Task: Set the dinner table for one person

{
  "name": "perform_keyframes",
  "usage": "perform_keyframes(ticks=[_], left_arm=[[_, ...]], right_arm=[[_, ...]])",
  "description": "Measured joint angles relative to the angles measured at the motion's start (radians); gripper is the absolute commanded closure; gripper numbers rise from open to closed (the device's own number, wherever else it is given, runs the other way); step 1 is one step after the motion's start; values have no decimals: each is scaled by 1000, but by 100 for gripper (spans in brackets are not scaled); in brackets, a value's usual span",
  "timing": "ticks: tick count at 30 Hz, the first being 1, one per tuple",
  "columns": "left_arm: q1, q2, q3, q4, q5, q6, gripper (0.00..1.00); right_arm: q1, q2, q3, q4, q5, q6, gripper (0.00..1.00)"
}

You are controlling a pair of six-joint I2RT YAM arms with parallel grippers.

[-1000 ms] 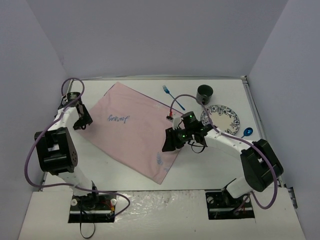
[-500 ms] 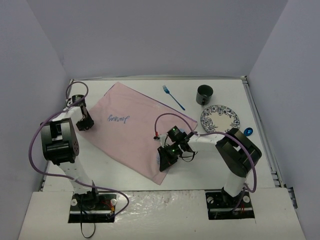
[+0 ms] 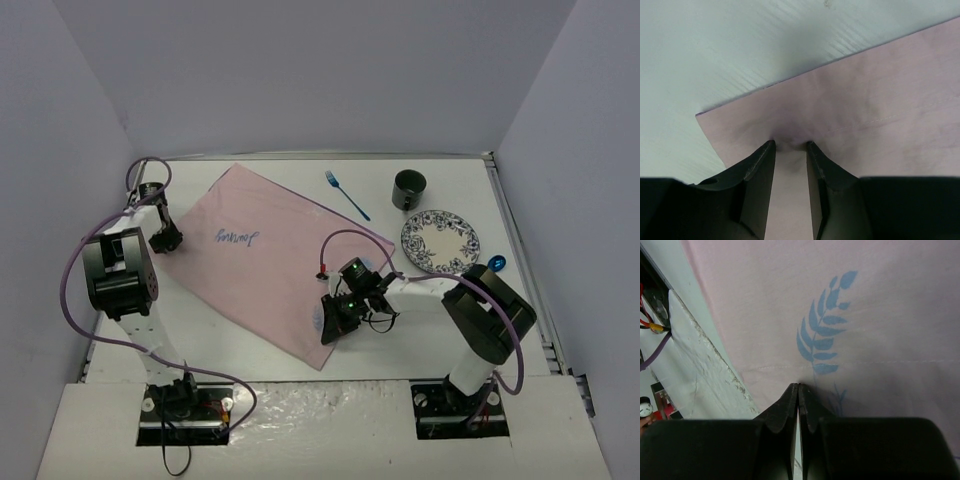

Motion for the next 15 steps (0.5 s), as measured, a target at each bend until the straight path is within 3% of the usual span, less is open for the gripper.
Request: perform_keyframes(ticks=[8, 15], left_arm=[[1, 6, 7, 2, 0, -6, 71], [1, -12, 8, -34, 2, -26, 54]], right_arm=[[22, -57, -4, -75, 99, 13, 97], [13, -139, 41, -182, 232, 11, 87]])
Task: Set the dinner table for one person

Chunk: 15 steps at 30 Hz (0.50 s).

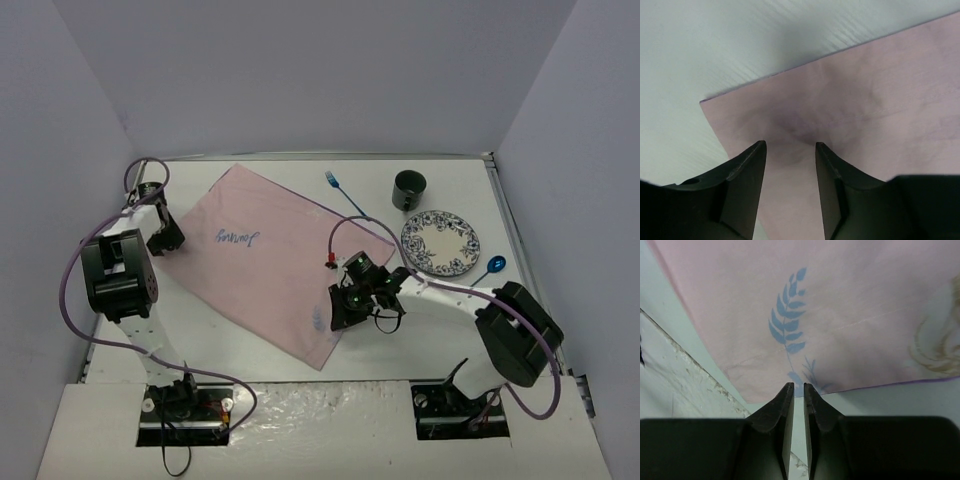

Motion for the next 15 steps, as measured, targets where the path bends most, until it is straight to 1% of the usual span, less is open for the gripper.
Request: perform_keyframes(ticks=[4, 8, 11, 15], left_arm=[[0, -52, 8, -47, 5, -8, 45], [-1, -142, 30, -54, 41, -9, 42], [-8, -189, 49, -32, 87, -9, 42], [-39, -173, 85, 12, 152, -6, 42]], right_arm=[[-48, -105, 52, -24, 85, 3, 84], [-137, -156, 113, -12, 135, 5, 82], [-228, -155, 128, 36, 153, 14, 82], [-307, -79, 150, 106, 168, 29, 82]])
